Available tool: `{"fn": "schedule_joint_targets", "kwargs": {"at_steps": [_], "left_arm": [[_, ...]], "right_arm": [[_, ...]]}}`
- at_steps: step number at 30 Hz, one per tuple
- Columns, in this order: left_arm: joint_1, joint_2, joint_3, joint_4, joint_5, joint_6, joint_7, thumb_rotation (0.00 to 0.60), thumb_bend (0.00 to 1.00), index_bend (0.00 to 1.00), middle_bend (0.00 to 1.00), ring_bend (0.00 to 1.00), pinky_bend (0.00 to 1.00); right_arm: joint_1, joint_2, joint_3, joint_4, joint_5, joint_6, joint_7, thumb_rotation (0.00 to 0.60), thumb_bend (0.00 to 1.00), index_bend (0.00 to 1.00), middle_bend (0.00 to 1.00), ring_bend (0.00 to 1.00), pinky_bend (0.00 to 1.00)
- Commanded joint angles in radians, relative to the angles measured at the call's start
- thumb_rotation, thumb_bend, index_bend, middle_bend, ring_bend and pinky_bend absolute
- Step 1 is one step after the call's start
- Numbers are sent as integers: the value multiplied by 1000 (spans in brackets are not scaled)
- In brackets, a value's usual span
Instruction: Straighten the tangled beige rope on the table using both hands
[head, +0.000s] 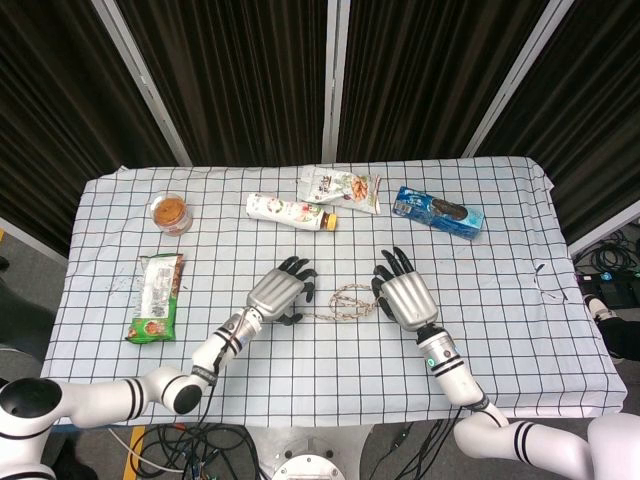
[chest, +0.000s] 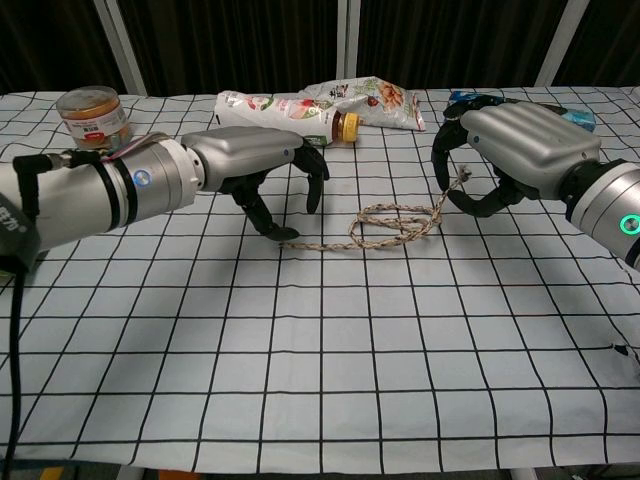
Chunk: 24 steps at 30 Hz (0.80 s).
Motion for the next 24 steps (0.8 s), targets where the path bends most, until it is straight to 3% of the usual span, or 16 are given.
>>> {"fn": "schedule_joint_targets", "kwargs": {"at_steps": [1,24], "left_arm": [[-19,-22,3,12,-35,0,31,600,229,467,162,0,0],[-53,-92,61,76,-102,38,116,600,306,507,162,0,0]], "right_arm": [[1,-2,0,3,-2,0,4,600,687,659,312,66,0],[-4,-1,-2,18,-4,2,33,600,693,663,300,50,0]]}}
